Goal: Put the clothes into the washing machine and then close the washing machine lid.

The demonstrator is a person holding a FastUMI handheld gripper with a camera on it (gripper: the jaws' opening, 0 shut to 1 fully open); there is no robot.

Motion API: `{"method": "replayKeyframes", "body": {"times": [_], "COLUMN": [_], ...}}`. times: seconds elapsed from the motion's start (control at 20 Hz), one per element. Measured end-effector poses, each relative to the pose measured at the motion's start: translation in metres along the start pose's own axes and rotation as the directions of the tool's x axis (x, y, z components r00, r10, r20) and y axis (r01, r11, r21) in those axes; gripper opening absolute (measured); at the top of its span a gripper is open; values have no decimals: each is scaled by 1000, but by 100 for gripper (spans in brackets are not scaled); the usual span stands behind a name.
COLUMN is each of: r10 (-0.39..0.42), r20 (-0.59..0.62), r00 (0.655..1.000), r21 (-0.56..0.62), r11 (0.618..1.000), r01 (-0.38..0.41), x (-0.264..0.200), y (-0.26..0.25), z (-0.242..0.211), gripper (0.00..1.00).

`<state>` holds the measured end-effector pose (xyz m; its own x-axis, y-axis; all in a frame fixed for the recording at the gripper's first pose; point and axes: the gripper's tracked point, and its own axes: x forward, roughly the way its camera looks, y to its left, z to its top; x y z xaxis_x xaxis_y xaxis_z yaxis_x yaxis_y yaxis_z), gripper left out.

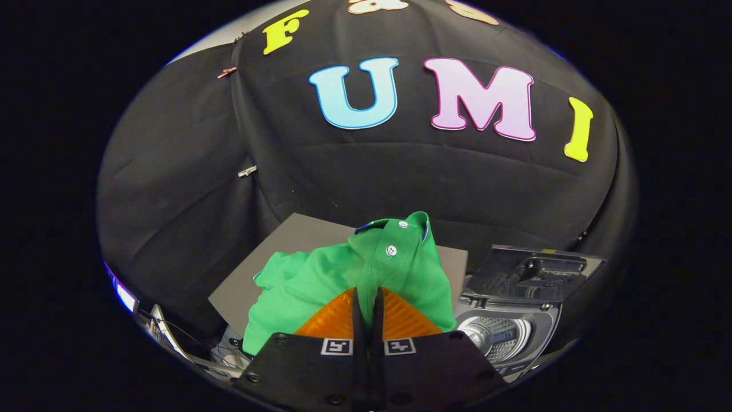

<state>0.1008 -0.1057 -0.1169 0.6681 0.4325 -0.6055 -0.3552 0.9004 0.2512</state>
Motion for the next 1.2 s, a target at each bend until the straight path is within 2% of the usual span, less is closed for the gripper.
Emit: {"method": "replayKeyframes", "body": {"times": [0.4,0.6,0.9,1.05,1.2], "r10": [41,12,0,-49,-89], "r20": [19,7,-15,-35,-65], "r00": [999,1000,1000,998,994], "r21": [75,24,10,-41,-33], "r11": [996,1000,1000,998,996], "r01": [-42,-12,0,47,87], "x": [-45,-55,-52,-34,-20], "y": [-150,-210,-252,-276,-293], "z": [0,-14,-29,-51,-73], "gripper": [5,5,5,5,5]}}
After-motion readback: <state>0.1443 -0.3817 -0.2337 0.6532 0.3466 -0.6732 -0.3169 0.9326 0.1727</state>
